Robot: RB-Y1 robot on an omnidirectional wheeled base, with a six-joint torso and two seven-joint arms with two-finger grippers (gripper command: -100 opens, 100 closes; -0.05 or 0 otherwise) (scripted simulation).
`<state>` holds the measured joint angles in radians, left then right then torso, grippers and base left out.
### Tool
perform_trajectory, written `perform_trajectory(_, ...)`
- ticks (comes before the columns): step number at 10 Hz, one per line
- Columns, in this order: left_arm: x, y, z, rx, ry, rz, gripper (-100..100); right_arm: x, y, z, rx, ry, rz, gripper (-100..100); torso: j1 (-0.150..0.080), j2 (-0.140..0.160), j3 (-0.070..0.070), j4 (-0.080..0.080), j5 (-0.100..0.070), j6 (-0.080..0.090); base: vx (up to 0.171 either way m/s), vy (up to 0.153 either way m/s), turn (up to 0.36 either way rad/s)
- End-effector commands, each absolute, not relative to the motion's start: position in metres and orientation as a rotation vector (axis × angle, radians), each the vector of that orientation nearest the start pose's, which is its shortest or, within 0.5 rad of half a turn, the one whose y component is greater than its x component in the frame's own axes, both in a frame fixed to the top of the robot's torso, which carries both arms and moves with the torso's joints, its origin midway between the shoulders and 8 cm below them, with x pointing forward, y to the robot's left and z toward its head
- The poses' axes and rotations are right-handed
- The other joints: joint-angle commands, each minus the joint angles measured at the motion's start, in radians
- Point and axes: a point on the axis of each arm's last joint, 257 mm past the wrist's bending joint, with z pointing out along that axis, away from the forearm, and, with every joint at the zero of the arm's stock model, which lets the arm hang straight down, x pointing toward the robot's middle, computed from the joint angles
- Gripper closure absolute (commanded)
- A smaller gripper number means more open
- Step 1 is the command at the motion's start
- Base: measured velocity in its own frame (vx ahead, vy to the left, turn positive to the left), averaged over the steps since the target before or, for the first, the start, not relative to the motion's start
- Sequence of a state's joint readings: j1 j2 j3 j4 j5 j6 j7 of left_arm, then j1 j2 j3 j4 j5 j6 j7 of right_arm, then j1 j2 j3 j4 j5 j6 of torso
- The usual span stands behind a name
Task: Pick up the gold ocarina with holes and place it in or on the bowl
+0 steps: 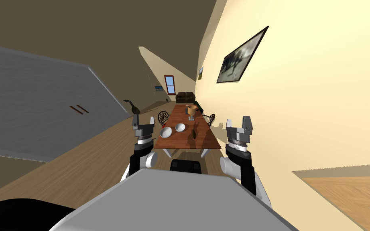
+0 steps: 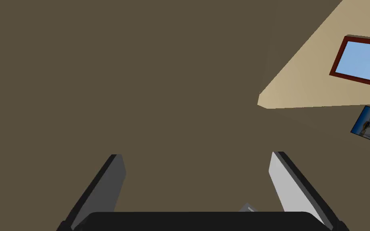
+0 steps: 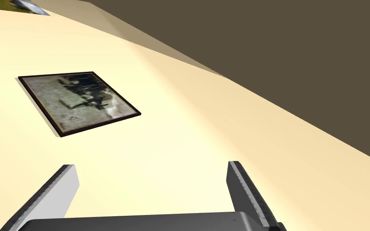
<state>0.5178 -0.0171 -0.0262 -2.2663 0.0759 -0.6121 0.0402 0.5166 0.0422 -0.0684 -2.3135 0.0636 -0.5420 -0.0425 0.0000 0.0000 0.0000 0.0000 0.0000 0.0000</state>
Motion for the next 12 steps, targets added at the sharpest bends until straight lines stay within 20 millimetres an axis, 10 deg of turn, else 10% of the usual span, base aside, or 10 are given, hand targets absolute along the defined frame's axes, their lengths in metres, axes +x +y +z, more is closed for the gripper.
perform_trajectory(1,0.325,0.283,0.033,-0.668,0.477,-1.419,0,0.328,-0.291,0.038,0.585,0.603,1.248,-100,0.0,0.0,0.0,0.0,0.0,0.0,-0.014,0.006,0.017)
perform_trajectory(12,0.325,0.283,0.033,-0.668,0.477,-1.419,0,0.377,-0.285,-0.061,0.757,0.865,1.408,-100,0.006,0.004,0.002,0.001,0.001,0.0,-0.042,0.063,0.066)
